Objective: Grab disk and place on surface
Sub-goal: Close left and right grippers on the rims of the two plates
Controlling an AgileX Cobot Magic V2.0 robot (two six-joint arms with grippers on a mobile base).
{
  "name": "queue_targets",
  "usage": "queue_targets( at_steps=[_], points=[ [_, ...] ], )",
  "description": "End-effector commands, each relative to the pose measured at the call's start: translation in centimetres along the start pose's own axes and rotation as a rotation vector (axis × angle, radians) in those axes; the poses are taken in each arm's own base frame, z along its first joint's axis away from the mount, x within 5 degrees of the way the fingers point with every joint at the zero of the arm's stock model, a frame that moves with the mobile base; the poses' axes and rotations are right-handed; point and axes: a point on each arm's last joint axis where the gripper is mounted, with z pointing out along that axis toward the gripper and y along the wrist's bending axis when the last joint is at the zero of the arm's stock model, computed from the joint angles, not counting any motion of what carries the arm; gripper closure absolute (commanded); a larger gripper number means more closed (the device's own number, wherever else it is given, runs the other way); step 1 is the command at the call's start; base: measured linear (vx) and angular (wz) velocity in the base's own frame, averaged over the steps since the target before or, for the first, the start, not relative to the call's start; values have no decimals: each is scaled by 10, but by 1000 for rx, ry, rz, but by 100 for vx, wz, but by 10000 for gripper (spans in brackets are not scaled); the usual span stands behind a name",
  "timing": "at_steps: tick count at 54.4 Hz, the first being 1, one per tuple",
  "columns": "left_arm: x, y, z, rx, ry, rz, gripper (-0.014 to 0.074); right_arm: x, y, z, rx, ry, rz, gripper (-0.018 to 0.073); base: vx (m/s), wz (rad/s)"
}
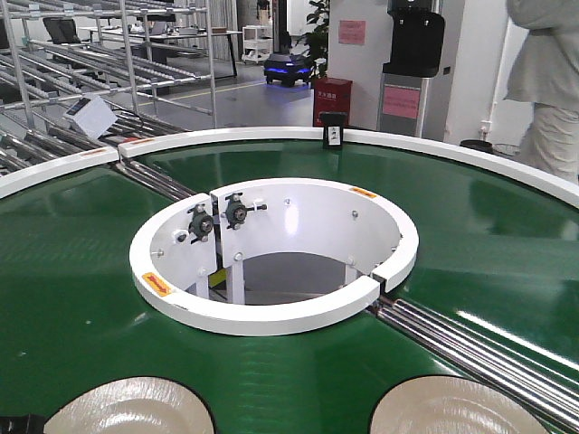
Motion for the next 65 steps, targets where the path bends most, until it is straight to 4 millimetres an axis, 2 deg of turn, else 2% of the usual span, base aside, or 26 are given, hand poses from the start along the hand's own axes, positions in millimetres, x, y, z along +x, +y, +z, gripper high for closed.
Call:
queue_targets(
  at_steps=[1,10,27,32,37,42,47,52,57,62,65],
  points=[
    [-9,-17,-7,120,-40,28,115,-17,0,-6,-9,-110,-8,43,0,0],
    [-7,-21,-6,181,-18,24,226,-17,0,-6,-8,-110,-10,43,0,0],
    [-6,-29,-9,256,-9,7,603,-16,-1,-6,-6,-94,0,44,0,0],
    [-8,-36,-11,335,-18,-25,606,-13,-3,-5,21,7,9,46,0,0],
    [-14,-41,-15,382,-32,-47,603,-16,-8,-1,75,215,46,46,0,0],
    [-23,-44,-19,396,-49,-82,603,-23,-13,13,143,365,-1,46,0,0],
    [-30,-49,-25,431,-48,-58,602,-28,-20,31,199,443,-8,46,0,0],
    [-35,-56,-31,480,-37,-21,601,-27,-39,56,235,496,104,46,0,0],
    [-40,-60,-36,487,-55,-15,601,-13,-64,80,222,536,240,46,0,0],
    [-43,-64,-41,500,-84,-21,601,3,-89,99,151,576,363,47,0,0],
    [-44,-66,-42,508,-99,-25,601,12,-97,110,69,585,407,47,0,0]
  ],
)
